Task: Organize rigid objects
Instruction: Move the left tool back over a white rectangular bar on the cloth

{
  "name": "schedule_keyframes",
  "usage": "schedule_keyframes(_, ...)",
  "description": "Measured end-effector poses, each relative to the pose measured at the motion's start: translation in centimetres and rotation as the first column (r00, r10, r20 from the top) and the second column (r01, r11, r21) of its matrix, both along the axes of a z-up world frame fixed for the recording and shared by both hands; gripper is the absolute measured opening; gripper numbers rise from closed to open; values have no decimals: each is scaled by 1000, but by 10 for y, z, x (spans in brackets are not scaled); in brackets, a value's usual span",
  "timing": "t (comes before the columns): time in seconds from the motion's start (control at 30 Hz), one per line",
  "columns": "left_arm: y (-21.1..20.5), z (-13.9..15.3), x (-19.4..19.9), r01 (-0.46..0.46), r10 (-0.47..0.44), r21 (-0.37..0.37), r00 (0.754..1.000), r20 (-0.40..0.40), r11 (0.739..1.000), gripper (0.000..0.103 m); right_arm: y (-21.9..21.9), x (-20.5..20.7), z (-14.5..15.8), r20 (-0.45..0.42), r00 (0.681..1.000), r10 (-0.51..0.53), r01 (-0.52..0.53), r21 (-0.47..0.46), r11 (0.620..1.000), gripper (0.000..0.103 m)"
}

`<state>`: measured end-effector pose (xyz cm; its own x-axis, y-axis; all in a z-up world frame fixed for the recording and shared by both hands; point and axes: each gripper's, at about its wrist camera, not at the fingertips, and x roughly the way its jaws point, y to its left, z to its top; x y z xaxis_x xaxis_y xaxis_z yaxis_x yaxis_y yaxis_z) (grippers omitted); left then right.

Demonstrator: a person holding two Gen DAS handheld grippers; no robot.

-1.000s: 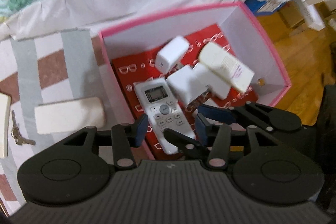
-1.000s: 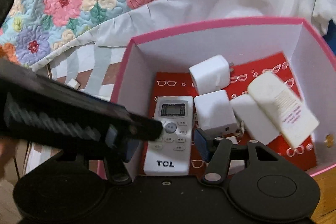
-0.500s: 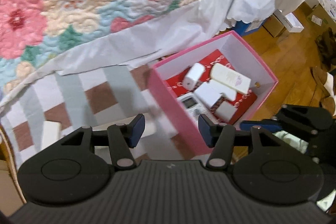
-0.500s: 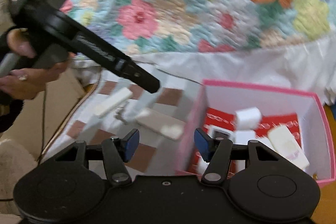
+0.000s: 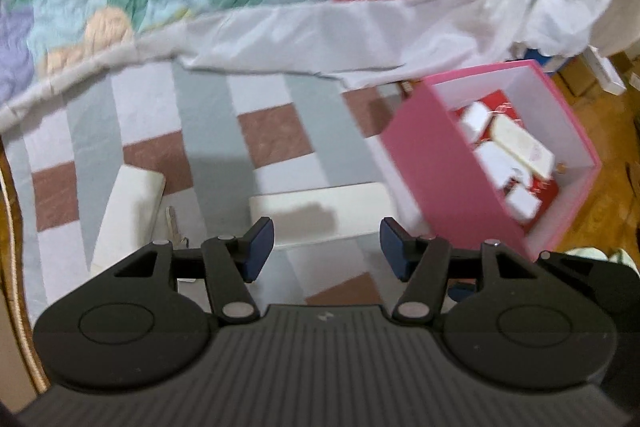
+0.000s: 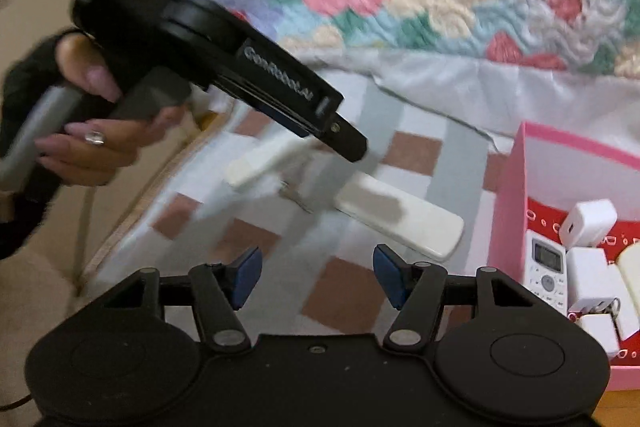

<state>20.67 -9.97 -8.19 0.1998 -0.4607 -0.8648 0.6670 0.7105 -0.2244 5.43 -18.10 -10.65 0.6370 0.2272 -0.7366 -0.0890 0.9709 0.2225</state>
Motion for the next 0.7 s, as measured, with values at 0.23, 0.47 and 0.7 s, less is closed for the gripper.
schedule_keyframes(0.23,-10,-53,37,-58,55,-39,997,-59,998,56,5,33,-49,-15,996,-86,86,13,996,53)
schedule_keyframes(0.47,-39,-77,54,0,-1,-22,999,-40,1000,56,-4,51,-81,-71,989,-129,136,98,986,44)
schedule_keyframes(0.7,-46,-93,67,18,-17,8,996,-84,1000,54,-8,54,-90,-103,980,-169,181,122,976,44)
